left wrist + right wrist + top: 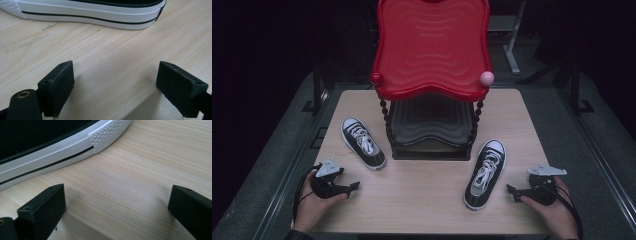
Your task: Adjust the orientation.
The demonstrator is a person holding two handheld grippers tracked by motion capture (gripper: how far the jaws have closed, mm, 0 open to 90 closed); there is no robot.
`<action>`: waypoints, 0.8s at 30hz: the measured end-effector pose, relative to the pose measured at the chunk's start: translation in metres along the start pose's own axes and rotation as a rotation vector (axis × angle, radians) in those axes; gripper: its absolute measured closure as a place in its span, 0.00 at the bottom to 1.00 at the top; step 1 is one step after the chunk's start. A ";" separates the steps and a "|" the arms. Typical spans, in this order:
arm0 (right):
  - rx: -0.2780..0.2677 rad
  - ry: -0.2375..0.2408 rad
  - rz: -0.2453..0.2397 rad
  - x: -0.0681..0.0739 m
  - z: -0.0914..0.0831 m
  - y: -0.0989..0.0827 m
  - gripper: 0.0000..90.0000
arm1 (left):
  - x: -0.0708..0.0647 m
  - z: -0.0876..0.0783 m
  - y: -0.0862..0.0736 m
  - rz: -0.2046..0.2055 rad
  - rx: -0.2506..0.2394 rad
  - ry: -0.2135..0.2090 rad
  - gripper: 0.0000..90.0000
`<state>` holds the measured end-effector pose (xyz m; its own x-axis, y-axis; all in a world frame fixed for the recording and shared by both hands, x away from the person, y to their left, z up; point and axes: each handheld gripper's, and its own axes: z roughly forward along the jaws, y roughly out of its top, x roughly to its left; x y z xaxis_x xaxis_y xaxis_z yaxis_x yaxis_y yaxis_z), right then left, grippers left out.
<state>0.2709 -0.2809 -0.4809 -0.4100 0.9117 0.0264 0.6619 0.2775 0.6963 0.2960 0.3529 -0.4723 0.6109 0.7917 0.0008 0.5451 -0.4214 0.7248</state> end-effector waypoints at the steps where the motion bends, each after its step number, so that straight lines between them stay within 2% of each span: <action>1: 0.000 0.000 0.000 0.000 0.000 0.000 0.01 | 0.000 0.000 0.000 -0.001 -0.001 0.001 0.16; 9: -0.001 0.003 -0.004 0.000 0.000 0.000 0.01 | 0.000 -0.001 -0.001 -0.005 0.001 0.006 0.16; 12: -0.001 0.003 -0.005 0.000 0.000 0.000 0.01 | 0.000 -0.004 0.002 -0.013 0.033 -0.001 0.17; 13: -0.001 0.003 -0.004 0.000 0.000 0.000 0.01 | 0.000 -0.006 0.004 -0.010 0.049 -0.017 0.21; 14: -0.001 0.003 -0.005 0.000 0.000 0.000 0.01 | 0.001 -0.009 0.006 -0.020 0.061 -0.044 0.31; 15: -0.001 0.003 -0.005 -0.001 0.000 0.000 0.01 | 0.001 -0.009 0.006 -0.020 0.061 -0.044 0.37; 17: -0.001 0.003 -0.004 0.000 0.000 0.000 0.01 | 0.001 -0.014 0.015 -0.054 0.088 -0.055 0.37; 18: -0.001 0.003 -0.005 -0.001 0.000 0.000 0.01 | 0.001 -0.016 0.019 -0.054 0.095 -0.070 0.38; 19: -0.001 0.003 -0.003 0.000 0.000 0.000 0.01 | 0.001 -0.018 0.023 -0.061 0.085 -0.084 0.43; 21: -0.001 0.003 -0.004 0.000 0.000 0.000 0.01 | 0.001 -0.020 0.028 -0.074 0.078 -0.091 0.47; 24: -0.001 0.003 -0.003 0.000 0.000 0.000 0.01 | 0.001 -0.026 0.045 -0.055 0.064 -0.113 0.52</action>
<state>0.2713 -0.2811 -0.4809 -0.4141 0.9099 0.0263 0.6600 0.2802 0.6970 0.3065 0.3466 -0.4219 0.6384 0.7607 -0.1179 0.6128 -0.4095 0.6758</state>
